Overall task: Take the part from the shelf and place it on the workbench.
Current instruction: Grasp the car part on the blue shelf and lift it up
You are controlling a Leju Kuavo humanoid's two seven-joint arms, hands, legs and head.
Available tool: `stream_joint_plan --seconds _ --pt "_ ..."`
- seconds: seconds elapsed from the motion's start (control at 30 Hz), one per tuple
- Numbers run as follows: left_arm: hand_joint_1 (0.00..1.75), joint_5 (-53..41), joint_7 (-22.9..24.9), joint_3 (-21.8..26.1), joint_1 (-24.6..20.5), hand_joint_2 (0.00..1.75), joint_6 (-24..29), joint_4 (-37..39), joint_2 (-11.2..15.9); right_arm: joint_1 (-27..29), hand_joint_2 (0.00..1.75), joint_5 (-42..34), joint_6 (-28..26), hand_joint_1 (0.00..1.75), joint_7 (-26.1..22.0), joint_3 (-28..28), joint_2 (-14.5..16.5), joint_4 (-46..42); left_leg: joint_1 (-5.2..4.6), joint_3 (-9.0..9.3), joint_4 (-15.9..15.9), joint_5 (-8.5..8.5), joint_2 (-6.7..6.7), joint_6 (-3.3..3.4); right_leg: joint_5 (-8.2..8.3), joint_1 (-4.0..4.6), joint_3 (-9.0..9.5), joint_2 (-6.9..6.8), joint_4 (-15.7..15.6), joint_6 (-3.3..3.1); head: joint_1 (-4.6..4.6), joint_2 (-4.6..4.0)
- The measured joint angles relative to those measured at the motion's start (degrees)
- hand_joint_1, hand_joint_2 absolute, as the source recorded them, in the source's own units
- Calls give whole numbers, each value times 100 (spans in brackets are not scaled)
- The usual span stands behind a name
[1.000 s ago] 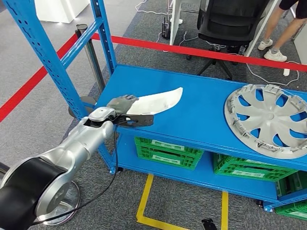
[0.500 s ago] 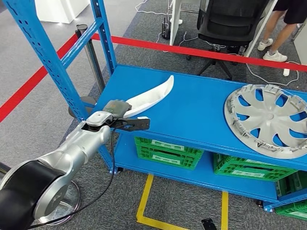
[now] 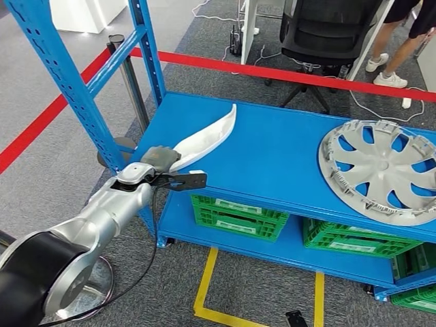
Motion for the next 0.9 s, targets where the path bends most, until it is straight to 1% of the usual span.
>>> stream_joint_plan --seconds 0.07,0.2,0.33,0.57,0.73,0.9 --pt "175 -15 0 0 9 175 5 0 7 -1 0 1 3 0 0 2 1 0 0 0 0 0 0 0 0 0 0 -1 0 0 1 0" --pt "175 -57 -32 0 20 0 88 0 16 -1 0 2 4 0 -1 5 2 0 0 0 0 0 0 0 -1 0 -1 -1 0 0 1 0" --pt "175 -90 -135 0 25 0 267 0 14 3 0 3 -2 0 -4 6 3 0 0 0 0 -1 0 0 0 0 -2 0 0 0 1 0" --pt "175 -117 -200 0 29 0 360 0 -5 6 0 3 -7 0 -9 6 3 0 0 -1 0 0 0 0 -1 0 -4 0 0 0 1 0" --pt "175 -260 -346 -1 29 0 789 -12 -67 8 0 3 -27 0 -36 4 4 0 0 -2 0 -1 0 0 -1 0 -6 0 0 0 1 0" --pt "175 -391 -364 -14 28 0 1065 -50 -143 9 0 1 -47 0 -48 4 7 0 0 -2 0 -1 1 0 -1 -1 -6 2 -1 0 1 0"
